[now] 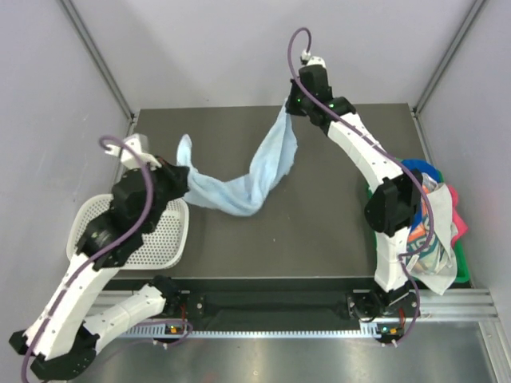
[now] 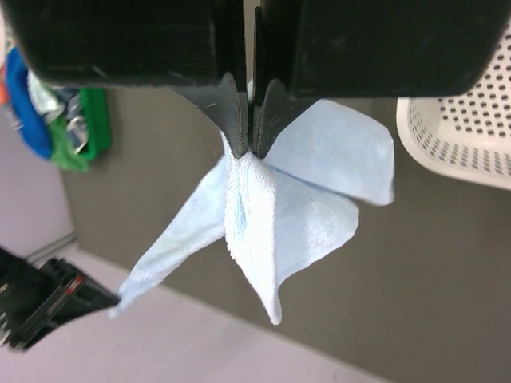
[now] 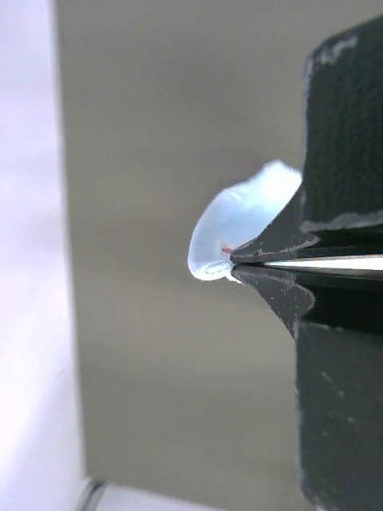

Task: Fold and stack the towels
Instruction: Flatten out the crumpled towel

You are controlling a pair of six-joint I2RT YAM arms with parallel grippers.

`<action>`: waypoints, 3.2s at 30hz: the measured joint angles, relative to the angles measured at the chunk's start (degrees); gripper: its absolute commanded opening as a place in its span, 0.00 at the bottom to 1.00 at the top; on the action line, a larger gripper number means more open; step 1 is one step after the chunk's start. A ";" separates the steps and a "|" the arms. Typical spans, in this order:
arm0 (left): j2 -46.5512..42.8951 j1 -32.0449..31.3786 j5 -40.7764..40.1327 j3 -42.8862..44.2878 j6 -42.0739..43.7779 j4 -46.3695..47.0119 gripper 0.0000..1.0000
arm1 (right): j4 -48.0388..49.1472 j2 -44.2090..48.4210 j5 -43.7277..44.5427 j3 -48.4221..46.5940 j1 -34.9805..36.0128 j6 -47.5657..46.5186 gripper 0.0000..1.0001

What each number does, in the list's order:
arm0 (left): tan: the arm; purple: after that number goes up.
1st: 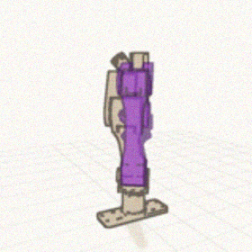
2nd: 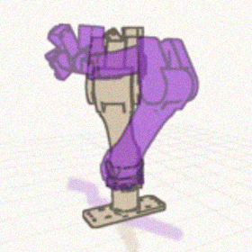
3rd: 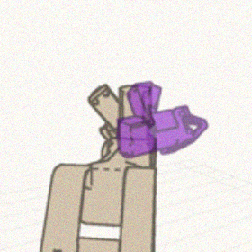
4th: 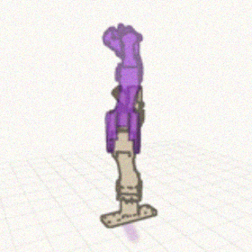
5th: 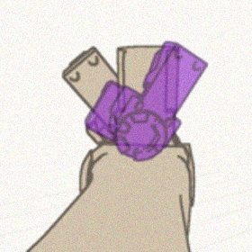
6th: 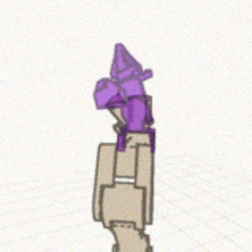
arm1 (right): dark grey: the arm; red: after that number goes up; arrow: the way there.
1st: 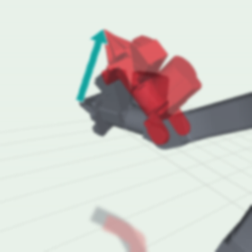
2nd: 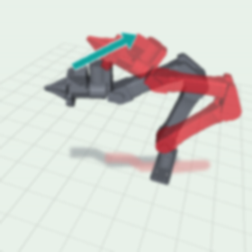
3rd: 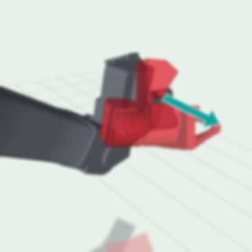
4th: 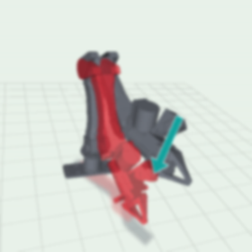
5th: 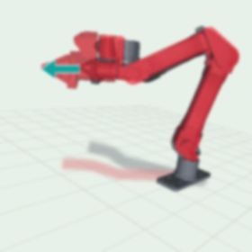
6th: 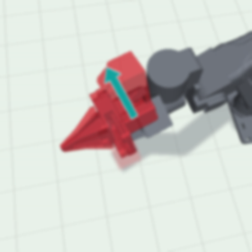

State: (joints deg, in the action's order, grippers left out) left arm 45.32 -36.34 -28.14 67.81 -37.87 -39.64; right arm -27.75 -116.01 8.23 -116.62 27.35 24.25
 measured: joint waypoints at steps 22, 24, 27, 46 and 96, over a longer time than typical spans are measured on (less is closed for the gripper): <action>-4.11 0.02 20.28 -7.50 -3.78 -11.67 0.00 | 2.80 4.79 2.67 40.13 -15.28 1.11 0.00; -4.37 0.02 22.77 -11.45 -4.96 -11.56 0.00 | 3.10 3.63 3.21 40.09 -15.43 1.38 0.00; -4.68 0.02 25.83 -16.85 -6.19 -11.39 0.05 | 3.37 3.19 3.89 39.28 -15.50 1.51 0.00; 16.72 0.07 17.29 -1.36 2.36 -9.03 0.70 | 0.07 -11.19 3.48 14.45 -18.12 2.45 0.00; 99.08 14.49 26.05 51.17 29.38 30.12 0.40 | 4.59 -9.49 -5.73 21.75 -13.20 2.32 0.00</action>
State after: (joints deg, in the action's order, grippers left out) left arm 144.40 -21.85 -2.09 118.98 -8.49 -9.52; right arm -23.16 -125.49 2.50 -94.87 14.15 26.57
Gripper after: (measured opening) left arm 0.456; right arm 0.007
